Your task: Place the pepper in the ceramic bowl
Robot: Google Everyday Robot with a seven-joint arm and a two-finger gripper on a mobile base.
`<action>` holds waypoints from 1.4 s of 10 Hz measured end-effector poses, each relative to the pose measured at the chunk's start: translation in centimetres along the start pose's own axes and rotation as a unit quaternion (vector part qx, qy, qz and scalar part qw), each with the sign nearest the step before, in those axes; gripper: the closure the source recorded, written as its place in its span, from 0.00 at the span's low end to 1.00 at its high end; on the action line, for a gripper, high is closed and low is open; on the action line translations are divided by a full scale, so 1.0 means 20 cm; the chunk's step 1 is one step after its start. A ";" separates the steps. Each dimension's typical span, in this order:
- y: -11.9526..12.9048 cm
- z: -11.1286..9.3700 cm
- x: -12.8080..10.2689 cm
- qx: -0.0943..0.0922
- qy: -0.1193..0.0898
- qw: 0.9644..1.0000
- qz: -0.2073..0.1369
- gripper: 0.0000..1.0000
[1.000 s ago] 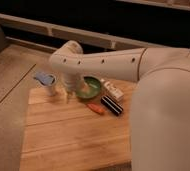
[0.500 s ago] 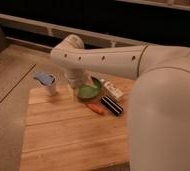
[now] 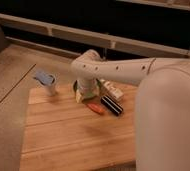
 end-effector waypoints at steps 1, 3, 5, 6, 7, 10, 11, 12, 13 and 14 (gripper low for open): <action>-0.04 0.07 0.00 -0.011 -0.005 1.000 0.004 0.35; -0.11 0.19 0.07 -0.015 0.014 1.000 -0.016 0.35; -0.18 0.24 0.14 -0.009 0.034 0.999 -0.025 0.35; -0.18 0.23 0.14 -0.009 0.035 0.999 -0.024 0.35; -0.17 0.24 0.14 -0.009 0.034 0.999 -0.026 0.35; -0.23 0.29 0.16 0.010 0.041 0.999 -0.018 0.35; -0.31 0.34 0.20 0.030 0.049 0.998 -0.013 0.35; -0.37 0.36 0.22 0.047 0.055 0.997 -0.011 0.35; -0.42 0.37 0.23 0.060 0.060 0.996 -0.010 0.35; -0.44 0.39 0.23 0.070 0.064 0.995 -0.013 0.35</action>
